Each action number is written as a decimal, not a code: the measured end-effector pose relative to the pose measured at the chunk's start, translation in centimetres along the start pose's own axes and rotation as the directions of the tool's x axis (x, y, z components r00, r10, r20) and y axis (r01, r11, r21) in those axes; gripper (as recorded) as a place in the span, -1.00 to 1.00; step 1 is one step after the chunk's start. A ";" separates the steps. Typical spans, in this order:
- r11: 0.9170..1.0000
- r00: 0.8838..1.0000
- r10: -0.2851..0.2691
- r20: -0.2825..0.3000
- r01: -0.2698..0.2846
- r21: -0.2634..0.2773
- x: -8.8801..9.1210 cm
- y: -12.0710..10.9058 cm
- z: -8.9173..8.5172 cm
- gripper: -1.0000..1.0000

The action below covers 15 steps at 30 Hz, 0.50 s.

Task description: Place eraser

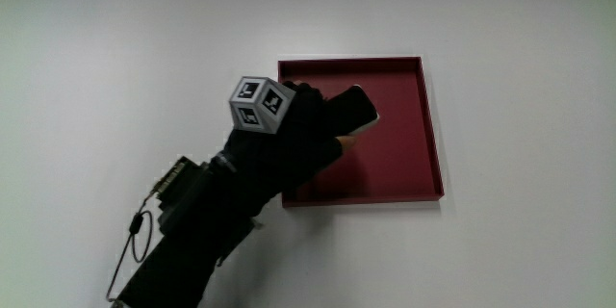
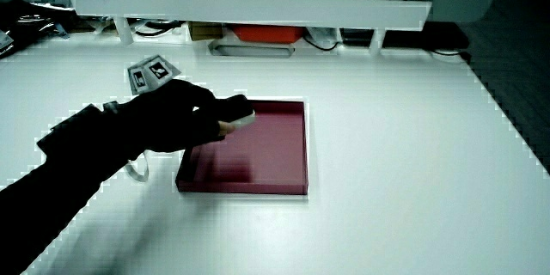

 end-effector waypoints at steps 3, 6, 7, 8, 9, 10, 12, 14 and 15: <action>1.000 0.999 -0.006 -0.035 0.006 -0.010 0.5 0.7 -1.4 0.00; 0.999 0.998 0.008 -0.068 -0.011 -0.037 0.9 1.4 -3.0 0.00; 0.998 0.997 0.020 -0.069 -0.024 -0.058 1.0 1.5 -3.4 0.00; 0.998 0.996 0.017 -0.083 -0.023 -0.063 0.9 1.7 -3.9 0.00; 0.996 0.995 0.024 -0.093 -0.032 -0.081 1.0 1.8 -4.2 0.00; 0.995 0.995 0.032 -0.092 -0.040 -0.092 0.9 1.9 -4.6 0.00; 0.993 0.995 0.024 -0.099 -0.035 -0.114 0.6 2.3 -5.4 0.00; 0.991 0.994 0.027 -0.106 -0.041 -0.129 0.3 2.5 -6.1 0.00; 0.990 0.993 0.026 -0.119 -0.042 -0.134 0.3 2.6 -6.3 0.00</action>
